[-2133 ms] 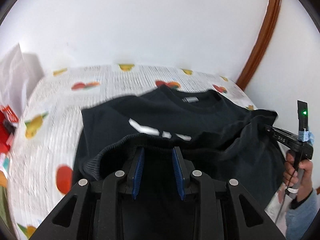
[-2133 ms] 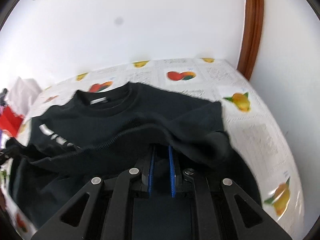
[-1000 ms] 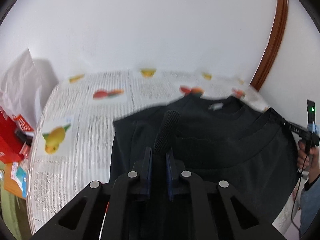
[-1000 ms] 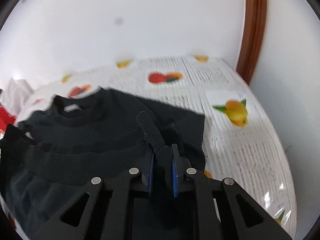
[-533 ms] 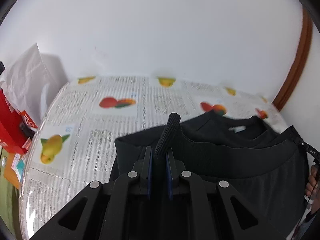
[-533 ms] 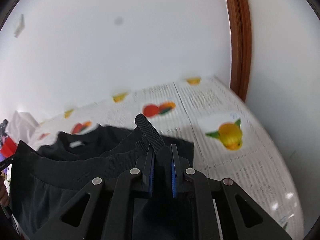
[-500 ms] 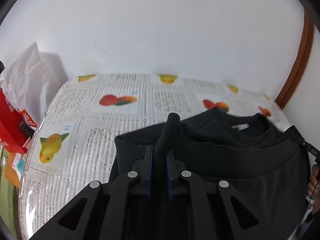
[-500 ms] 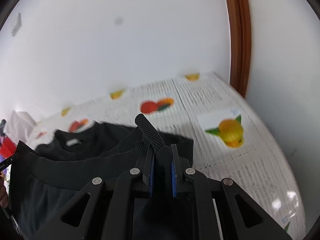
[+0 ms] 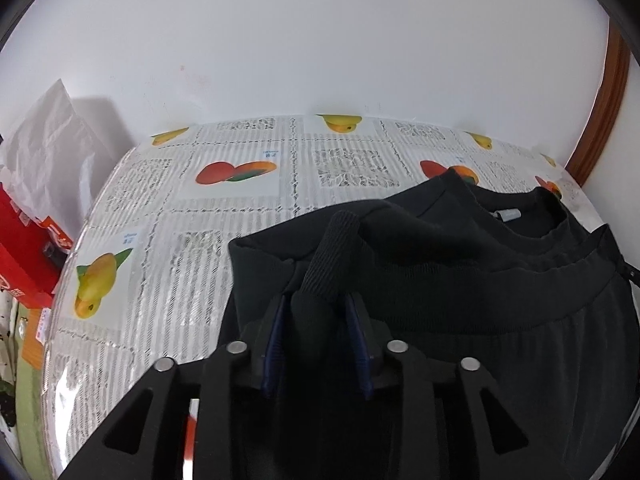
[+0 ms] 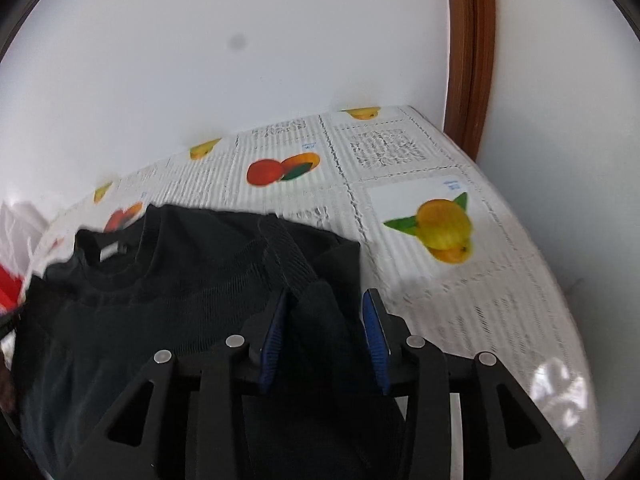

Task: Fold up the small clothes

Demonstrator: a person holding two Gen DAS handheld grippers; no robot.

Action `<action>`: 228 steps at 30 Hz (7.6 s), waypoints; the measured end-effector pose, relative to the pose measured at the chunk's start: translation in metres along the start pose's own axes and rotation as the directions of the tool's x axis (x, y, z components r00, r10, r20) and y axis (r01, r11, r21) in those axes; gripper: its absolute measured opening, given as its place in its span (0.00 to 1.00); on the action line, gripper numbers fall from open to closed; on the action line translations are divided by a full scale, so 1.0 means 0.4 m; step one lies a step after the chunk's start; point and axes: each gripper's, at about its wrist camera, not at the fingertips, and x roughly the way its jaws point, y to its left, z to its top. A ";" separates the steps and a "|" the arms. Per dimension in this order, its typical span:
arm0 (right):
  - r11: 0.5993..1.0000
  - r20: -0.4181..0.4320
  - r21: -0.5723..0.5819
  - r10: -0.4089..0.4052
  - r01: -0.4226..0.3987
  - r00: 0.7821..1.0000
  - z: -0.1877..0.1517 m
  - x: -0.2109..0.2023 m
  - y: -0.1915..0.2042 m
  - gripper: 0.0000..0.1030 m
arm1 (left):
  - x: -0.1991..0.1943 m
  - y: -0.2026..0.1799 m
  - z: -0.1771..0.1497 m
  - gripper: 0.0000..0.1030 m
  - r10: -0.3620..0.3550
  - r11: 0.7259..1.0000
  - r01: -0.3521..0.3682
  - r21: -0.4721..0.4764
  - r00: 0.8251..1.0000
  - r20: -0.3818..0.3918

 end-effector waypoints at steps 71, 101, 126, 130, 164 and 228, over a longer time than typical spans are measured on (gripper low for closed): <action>0.660 -0.021 -0.727 0.256 -0.190 0.966 -0.539 -0.248 1.137 0.16 | -0.402 0.419 -0.593 0.66 -0.113 0.978 0.106 -0.182 0.993 -0.027; 0.944 0.109 0.001 0.329 -0.331 0.938 -0.394 -0.267 0.313 0.27 | -0.293 -0.230 -0.426 0.67 -0.308 0.927 0.311 0.211 0.950 -0.045; 0.950 0.080 -0.215 0.247 -0.226 0.966 -0.386 -0.202 0.406 0.23 | -0.301 -0.138 -0.459 0.19 -0.278 0.957 0.275 0.094 0.960 0.027; 0.937 0.064 -0.250 0.269 -0.245 0.961 -0.392 -0.201 0.480 0.23 | -0.324 -0.063 -0.473 0.19 -0.252 0.967 0.250 0.055 0.967 0.037; 0.909 0.300 -0.153 0.416 -0.387 0.859 -0.336 -0.328 0.502 0.12 | -0.293 -0.053 -0.478 0.62 -0.203 0.978 0.204 0.052 0.979 -0.007; 0.928 0.297 0.054 0.337 -0.369 0.893 -0.345 -0.352 0.206 0.08 | -0.192 -0.267 -0.406 0.77 -0.171 0.972 0.176 0.157 0.984 -0.040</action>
